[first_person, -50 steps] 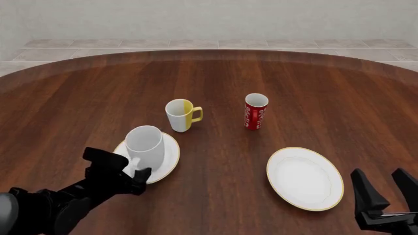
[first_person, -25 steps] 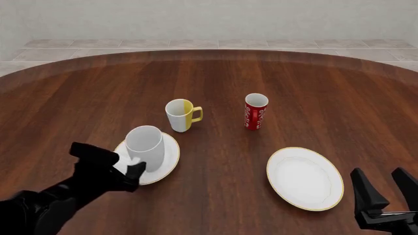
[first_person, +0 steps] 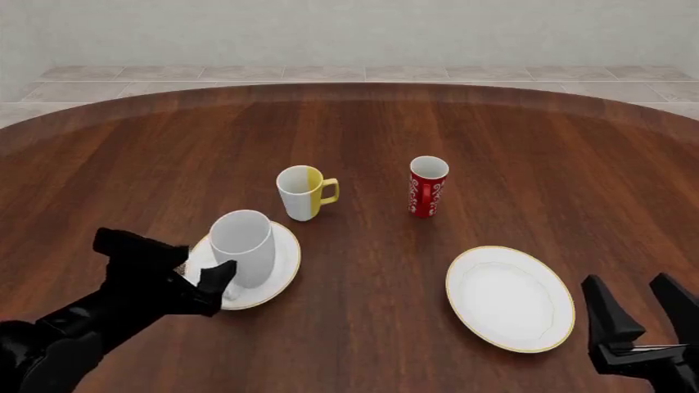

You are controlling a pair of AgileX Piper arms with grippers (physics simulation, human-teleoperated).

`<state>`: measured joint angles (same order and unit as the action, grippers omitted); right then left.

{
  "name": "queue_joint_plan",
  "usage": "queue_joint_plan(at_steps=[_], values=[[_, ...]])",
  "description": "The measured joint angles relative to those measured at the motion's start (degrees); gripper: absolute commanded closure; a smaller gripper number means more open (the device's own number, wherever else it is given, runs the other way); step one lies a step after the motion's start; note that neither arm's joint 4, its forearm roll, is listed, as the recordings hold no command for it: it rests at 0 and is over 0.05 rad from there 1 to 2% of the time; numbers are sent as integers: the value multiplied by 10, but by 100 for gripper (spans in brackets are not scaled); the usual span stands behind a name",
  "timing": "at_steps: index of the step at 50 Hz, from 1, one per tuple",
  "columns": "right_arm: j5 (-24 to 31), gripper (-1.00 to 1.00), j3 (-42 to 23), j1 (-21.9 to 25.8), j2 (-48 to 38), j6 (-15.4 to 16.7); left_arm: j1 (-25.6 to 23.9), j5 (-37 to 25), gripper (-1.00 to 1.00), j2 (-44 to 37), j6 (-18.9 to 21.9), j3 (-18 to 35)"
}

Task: Put the white mug on the left plate.

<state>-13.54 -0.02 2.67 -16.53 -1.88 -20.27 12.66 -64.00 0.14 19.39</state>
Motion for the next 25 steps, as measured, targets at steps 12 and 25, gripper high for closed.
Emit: queue_joint_plan(at_steps=[12,25], values=[[-8,-100,0,1,-8,0,-6,-29,-100,37,4,6],[5,-100,0,0,4,-1,-16,-60,-100,75,4,13]])
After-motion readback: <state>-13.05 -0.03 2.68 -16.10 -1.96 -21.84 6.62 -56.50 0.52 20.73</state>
